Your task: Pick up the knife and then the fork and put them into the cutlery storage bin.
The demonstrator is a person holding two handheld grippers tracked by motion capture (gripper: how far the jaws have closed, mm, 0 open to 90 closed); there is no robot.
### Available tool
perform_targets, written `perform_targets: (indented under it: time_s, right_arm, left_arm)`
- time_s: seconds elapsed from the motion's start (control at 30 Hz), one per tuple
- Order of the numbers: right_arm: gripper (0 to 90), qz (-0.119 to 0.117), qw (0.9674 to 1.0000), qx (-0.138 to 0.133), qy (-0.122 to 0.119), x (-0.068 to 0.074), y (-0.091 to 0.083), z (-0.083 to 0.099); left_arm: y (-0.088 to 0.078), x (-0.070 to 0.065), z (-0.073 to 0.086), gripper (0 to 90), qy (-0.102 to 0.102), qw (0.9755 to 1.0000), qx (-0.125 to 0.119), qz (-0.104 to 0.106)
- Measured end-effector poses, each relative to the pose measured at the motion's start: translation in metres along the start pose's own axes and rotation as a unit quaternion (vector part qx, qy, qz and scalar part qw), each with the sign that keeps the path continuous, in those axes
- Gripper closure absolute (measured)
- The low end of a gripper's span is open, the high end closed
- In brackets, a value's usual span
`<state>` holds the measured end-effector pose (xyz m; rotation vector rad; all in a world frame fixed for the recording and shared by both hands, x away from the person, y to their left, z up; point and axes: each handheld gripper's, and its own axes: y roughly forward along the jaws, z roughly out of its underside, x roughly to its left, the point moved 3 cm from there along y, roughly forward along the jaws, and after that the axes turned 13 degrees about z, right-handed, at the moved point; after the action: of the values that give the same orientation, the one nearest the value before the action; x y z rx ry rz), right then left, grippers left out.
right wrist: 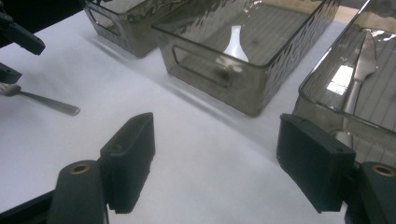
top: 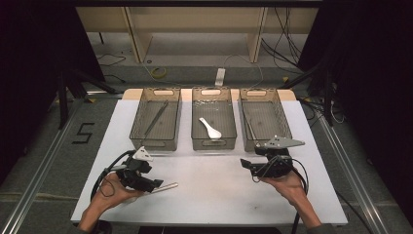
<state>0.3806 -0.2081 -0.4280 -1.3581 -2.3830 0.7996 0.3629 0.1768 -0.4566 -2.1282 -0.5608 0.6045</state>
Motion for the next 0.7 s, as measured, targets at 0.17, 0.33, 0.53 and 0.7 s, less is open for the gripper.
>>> perform_targets:
  time_s: [0.17,0.33,0.53,0.7]
  right_arm:
    - [28.9,0.001,1.0,0.006,-0.003,0.002,-0.001,0.007]
    - [29.0,-0.005,0.9999,0.013,-0.004,0.006,-0.002,0.013]
    - [29.1,-0.01,0.9998,0.017,-0.009,0.009,-0.002,0.016]
    - [29.3,-0.009,0.9997,0.019,-0.009,0.009,-0.002,0.018]
  left_arm:
    - [0.006,0.001,0.006,39.0,-0.003,0.999,0.044,0.002]
    - [0.01,0.002,0.011,43.9,-0.01,0.9972,0.074,0.009]
    - [0.016,0.004,0.018,50.3,-0.016,0.9928,0.118,0.016]
    - [0.021,0.006,0.024,56.5,-0.021,0.9886,0.148,0.014]
